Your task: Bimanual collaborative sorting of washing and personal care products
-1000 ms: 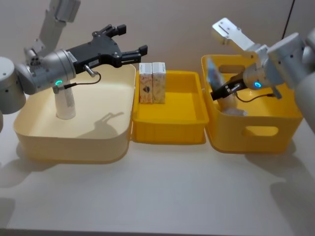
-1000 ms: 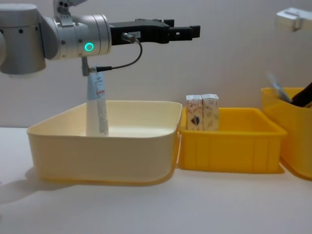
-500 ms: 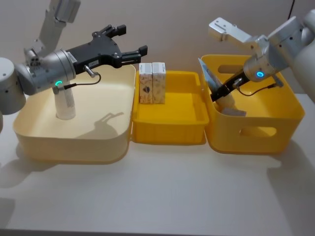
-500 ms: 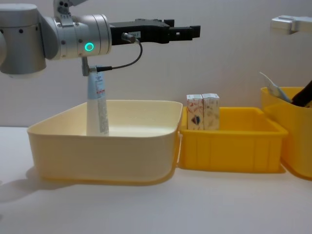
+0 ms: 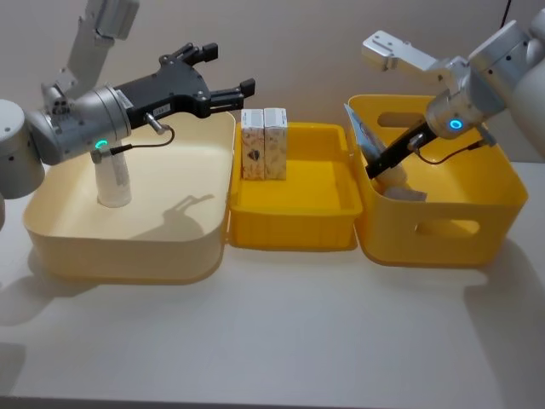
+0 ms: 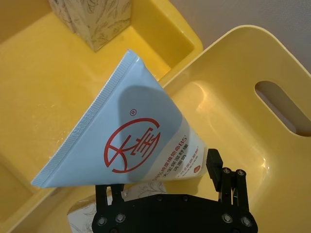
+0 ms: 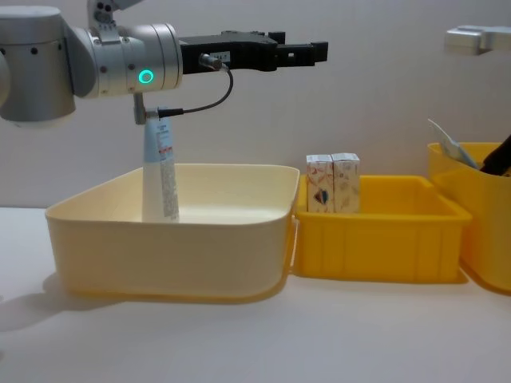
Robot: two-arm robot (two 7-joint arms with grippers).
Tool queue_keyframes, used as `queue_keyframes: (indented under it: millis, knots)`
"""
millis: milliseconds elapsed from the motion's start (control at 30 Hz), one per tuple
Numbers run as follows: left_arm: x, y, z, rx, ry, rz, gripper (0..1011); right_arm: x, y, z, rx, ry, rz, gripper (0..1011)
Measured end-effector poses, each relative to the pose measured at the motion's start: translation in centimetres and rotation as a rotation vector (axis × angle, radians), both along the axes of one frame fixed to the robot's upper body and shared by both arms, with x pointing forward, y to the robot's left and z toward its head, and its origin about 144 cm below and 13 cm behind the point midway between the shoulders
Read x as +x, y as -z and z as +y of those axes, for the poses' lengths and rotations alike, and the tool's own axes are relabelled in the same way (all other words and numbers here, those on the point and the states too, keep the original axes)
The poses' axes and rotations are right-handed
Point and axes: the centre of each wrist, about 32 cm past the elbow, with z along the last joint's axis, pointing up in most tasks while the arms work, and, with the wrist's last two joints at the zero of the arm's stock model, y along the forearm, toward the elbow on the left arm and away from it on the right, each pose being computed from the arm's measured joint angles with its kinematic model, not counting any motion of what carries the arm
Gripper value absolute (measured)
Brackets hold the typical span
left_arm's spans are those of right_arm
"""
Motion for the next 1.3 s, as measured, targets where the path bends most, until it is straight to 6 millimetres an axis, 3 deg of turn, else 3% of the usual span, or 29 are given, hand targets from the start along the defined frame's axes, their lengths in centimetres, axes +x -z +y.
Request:
queue_keyframes:
  millis: [1300]
  knots:
    - [0.00,0.00,-0.01,0.000,0.000,0.000,1002,0.08,-0.31,-0.33,0.001,-0.012,0.021,998]
